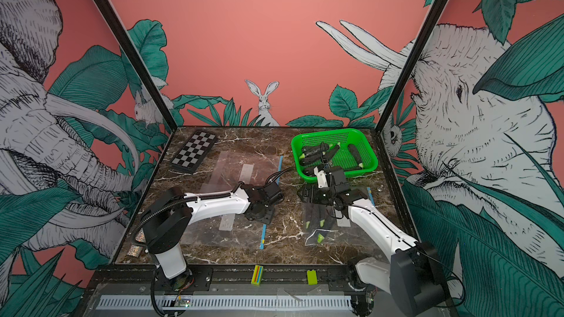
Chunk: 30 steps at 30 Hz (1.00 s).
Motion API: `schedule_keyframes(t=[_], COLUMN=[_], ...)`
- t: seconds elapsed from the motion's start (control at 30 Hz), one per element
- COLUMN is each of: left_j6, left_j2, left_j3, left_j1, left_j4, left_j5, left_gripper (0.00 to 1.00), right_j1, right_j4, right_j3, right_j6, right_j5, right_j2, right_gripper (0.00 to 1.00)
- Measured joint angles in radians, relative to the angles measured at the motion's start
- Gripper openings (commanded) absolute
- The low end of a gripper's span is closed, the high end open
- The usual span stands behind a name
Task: Place the eggplant in a zip-top bag and seal the zipper
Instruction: Open the zipper of the food storage bag at the center of the board.
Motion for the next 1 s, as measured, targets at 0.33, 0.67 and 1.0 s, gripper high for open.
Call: schedule_keyframes(t=[0.33, 0.67, 1.0], left_j6=[0.009, 0.013, 0.014], left_j2=[0.002, 0.008, 0.012], left_j3=[-0.004, -0.017, -0.039], left_j1=[0.0, 0.0, 0.0], left_j4=[0.024, 0.055, 0.079], left_j5=[0.0, 0.001, 0.005], left_gripper=[0.53, 0.45, 0.36], right_j1=[0.0, 0.0, 0.0], right_j4=[0.0, -0.003, -0.014], right_j3=[0.0, -0.019, -0.026], right_j6=[-0.002, -0.002, -0.006], right_j5=[0.0, 0.003, 0.012], right_j2=[0.0, 0.0, 0.0], right_gripper=[0.92, 0.92, 0.92])
